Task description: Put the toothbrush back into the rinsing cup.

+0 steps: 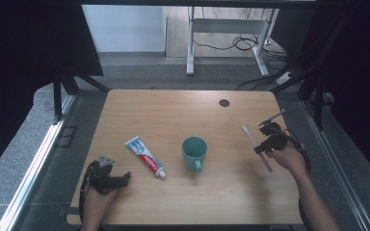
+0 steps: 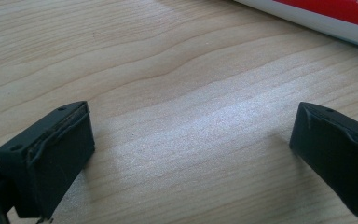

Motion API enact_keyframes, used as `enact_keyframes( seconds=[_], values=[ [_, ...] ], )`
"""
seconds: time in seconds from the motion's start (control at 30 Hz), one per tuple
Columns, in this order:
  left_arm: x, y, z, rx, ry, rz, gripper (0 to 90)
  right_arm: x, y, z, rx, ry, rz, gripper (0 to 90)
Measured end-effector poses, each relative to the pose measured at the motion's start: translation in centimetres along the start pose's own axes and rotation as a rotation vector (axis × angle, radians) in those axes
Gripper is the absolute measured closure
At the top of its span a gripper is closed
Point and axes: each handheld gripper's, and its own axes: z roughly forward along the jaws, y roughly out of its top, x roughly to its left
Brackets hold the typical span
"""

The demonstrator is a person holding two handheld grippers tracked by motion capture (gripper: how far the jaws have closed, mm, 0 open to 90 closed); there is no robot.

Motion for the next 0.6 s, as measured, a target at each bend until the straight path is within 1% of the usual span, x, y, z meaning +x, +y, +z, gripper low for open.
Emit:
enact_keyframes(
  seconds=[0.2,0.27,0.47,0.53,0.57,0.6],
  values=[
    [0.0,0.0,0.0,0.0,0.0,0.0,0.0,0.3,-0.4,-0.4,-0.033,0.011,-0.013,78.6],
    [0.0,0.0,0.0,0.0,0.0,0.0,0.0,0.5,-0.6,-0.7,-0.057,0.021,-0.016,78.6],
    [0.0,0.0,0.0,0.0,0.0,0.0,0.0,1.1,-0.9,-1.1,-0.094,0.037,-0.033,78.6],
    [0.0,0.0,0.0,0.001,0.0,0.001,0.0,1.3,-1.0,-1.2,-0.112,0.042,-0.045,78.6],
    [0.0,0.0,0.0,0.001,0.0,0.001,0.0,1.3,-1.0,-1.2,-0.112,0.042,-0.045,78.6],
    [0.0,0.0,0.0,0.0,0.0,0.0,0.0,1.6,-1.2,-1.2,-0.129,0.052,-0.052,78.6]
  ],
)
